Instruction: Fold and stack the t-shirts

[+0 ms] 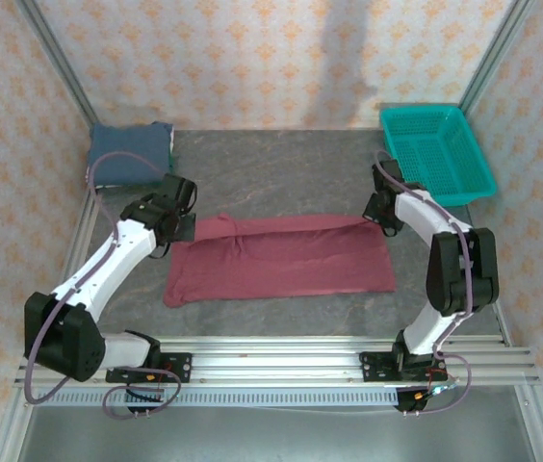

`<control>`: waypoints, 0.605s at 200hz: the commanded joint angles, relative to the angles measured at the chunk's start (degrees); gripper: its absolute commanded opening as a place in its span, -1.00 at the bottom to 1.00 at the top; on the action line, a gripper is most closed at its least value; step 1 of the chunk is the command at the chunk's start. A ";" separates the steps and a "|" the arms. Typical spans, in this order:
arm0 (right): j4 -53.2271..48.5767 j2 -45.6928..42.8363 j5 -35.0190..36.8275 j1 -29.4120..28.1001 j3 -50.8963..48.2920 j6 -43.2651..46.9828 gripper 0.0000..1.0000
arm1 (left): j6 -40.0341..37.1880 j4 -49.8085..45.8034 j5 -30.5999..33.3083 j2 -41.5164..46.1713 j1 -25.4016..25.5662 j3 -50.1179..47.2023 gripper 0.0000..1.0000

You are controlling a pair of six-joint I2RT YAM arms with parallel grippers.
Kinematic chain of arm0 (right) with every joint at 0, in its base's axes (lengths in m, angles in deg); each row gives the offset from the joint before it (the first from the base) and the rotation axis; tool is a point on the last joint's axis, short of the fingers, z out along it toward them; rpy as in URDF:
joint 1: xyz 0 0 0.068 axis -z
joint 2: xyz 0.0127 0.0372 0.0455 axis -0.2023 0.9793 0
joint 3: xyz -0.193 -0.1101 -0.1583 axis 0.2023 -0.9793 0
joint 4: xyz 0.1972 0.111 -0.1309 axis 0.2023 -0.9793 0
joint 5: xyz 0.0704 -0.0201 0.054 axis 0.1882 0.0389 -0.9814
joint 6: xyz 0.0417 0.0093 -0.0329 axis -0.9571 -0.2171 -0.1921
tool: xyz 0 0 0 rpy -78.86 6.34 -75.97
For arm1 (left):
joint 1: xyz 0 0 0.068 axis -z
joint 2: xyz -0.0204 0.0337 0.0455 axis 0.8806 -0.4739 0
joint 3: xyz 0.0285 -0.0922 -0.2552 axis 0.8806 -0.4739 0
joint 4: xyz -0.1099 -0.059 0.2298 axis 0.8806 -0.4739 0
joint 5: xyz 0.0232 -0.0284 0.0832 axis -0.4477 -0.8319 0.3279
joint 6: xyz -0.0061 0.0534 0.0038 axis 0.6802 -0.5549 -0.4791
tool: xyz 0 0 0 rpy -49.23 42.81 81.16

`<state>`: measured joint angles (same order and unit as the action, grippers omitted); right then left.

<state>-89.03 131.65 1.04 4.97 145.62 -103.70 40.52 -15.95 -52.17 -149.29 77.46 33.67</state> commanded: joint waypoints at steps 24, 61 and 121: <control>-0.56 -6.33 0.98 0.02 -6.29 -1.66 -1.00 | 6.22 -3.78 5.86 4.81 0.36 -4.58 -1.00; -0.81 -8.47 0.91 0.02 -9.43 -2.52 -1.00 | 6.59 -3.97 7.49 4.68 0.45 -6.27 -1.00; -1.09 -9.29 1.38 0.02 -13.00 -3.56 -1.00 | 8.49 -4.40 8.52 1.16 1.56 -7.26 -1.00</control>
<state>-89.03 123.76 0.69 4.97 134.28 -105.93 46.81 -18.05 -46.62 -146.80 78.03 27.01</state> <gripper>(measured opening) 0.043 0.037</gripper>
